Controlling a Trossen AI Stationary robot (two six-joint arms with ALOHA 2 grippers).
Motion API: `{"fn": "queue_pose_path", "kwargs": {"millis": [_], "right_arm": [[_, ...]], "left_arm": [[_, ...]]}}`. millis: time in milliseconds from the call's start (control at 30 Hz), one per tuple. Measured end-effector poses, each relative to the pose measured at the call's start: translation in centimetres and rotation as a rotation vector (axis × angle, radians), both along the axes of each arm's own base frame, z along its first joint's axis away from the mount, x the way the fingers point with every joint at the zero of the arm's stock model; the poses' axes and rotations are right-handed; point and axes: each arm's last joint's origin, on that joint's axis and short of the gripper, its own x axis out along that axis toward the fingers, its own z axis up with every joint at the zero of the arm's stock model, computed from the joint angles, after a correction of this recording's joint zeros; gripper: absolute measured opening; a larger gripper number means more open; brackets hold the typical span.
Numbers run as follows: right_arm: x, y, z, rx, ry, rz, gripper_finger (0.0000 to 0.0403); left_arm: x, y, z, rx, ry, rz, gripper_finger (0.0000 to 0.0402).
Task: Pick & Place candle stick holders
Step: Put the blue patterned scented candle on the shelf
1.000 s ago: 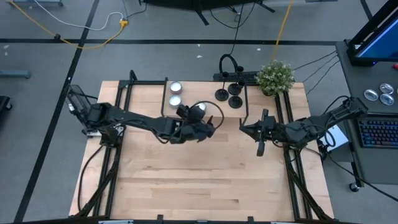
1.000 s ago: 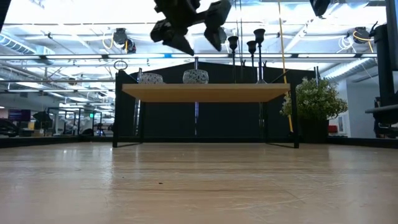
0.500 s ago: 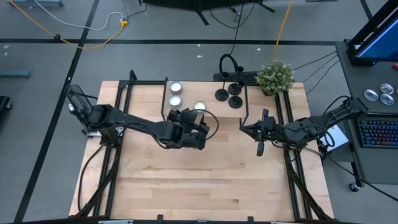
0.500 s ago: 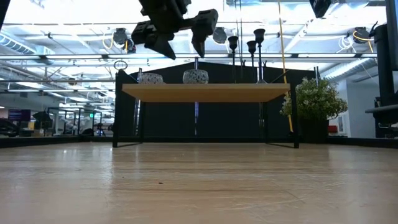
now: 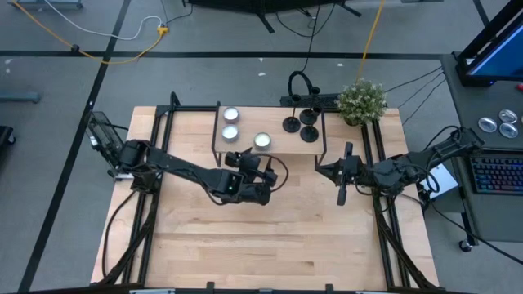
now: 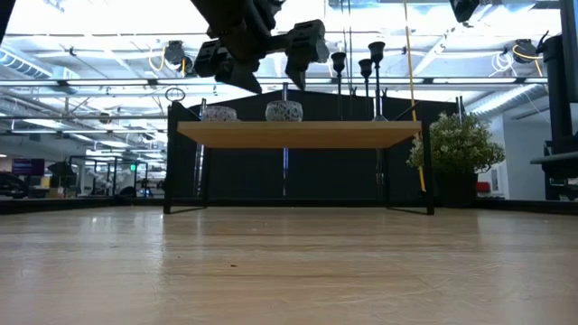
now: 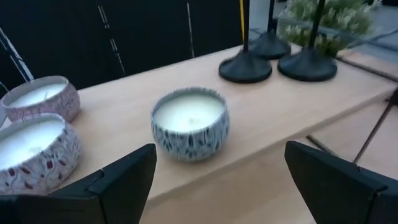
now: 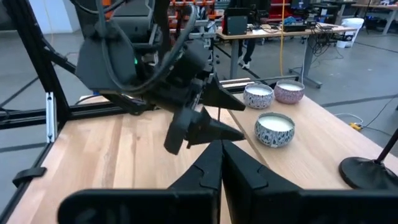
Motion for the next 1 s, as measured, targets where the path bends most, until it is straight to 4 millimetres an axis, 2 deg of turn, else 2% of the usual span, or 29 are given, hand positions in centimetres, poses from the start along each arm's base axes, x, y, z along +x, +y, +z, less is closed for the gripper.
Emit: {"fn": "queue_pose_path", "kwargs": {"millis": [733, 1000], "right_arm": [[0.0, 0.0, -0.1, -0.079, 0.027, 0.014, 0.0], [0.0, 0.0, -0.1, -0.08, 0.03, 0.014, 0.0]], "left_arm": [[0.7, 2.1, 0.0, -0.015, -0.034, 0.047, 0.0361], [1.5, 2.7, -1.5, -0.012, -0.018, 0.063, 0.0361]]}}
